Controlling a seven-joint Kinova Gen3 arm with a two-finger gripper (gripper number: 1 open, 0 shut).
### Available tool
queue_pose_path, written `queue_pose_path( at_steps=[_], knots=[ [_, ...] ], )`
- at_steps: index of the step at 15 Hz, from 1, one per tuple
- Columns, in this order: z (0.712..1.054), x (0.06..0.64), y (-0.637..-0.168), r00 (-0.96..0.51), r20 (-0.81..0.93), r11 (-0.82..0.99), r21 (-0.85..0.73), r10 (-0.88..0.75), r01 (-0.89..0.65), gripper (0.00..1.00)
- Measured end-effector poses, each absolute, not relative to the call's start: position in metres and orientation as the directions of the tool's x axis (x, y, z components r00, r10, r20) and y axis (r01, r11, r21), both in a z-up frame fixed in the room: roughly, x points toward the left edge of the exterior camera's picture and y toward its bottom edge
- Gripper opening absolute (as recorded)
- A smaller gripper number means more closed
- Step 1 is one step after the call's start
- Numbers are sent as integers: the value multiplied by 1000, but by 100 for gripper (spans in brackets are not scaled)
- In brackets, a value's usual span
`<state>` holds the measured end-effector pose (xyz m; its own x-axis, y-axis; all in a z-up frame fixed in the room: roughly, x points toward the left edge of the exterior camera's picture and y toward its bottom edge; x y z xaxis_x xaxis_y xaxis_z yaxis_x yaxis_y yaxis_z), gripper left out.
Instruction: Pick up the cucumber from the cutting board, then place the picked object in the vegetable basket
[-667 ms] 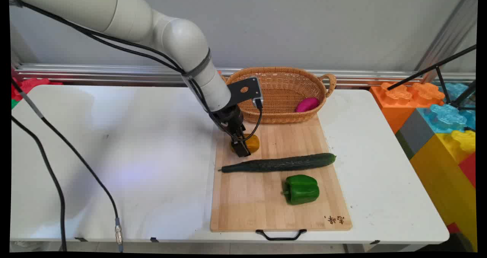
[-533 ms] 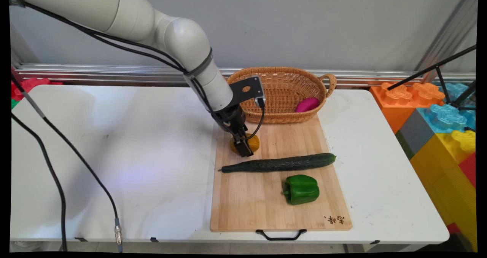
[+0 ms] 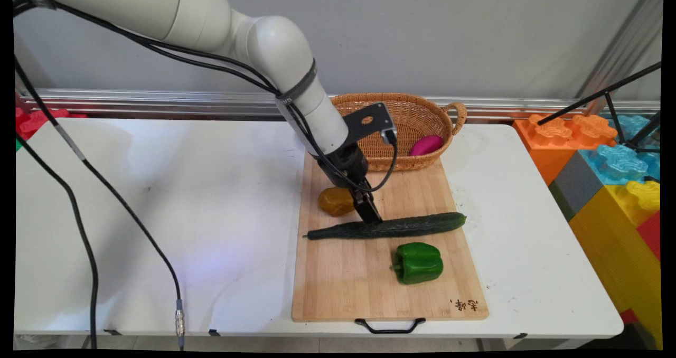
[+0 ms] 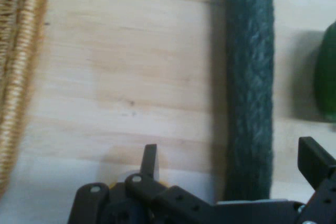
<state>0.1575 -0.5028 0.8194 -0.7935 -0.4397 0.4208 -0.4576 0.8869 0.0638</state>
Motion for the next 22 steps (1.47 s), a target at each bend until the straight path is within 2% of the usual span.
queue_pose_path(
  at_steps=[8,9,14,22],
  knots=[
    [784,144,-486,-804,397,892,108,-444,-439,100],
    [780,143,-486,-805,397,893,107,-442,-438,0],
    [780,136,-491,-799,413,892,89,-437,-443,0],
    [832,127,-506,-770,458,883,76,-444,-464,0]
  ],
)
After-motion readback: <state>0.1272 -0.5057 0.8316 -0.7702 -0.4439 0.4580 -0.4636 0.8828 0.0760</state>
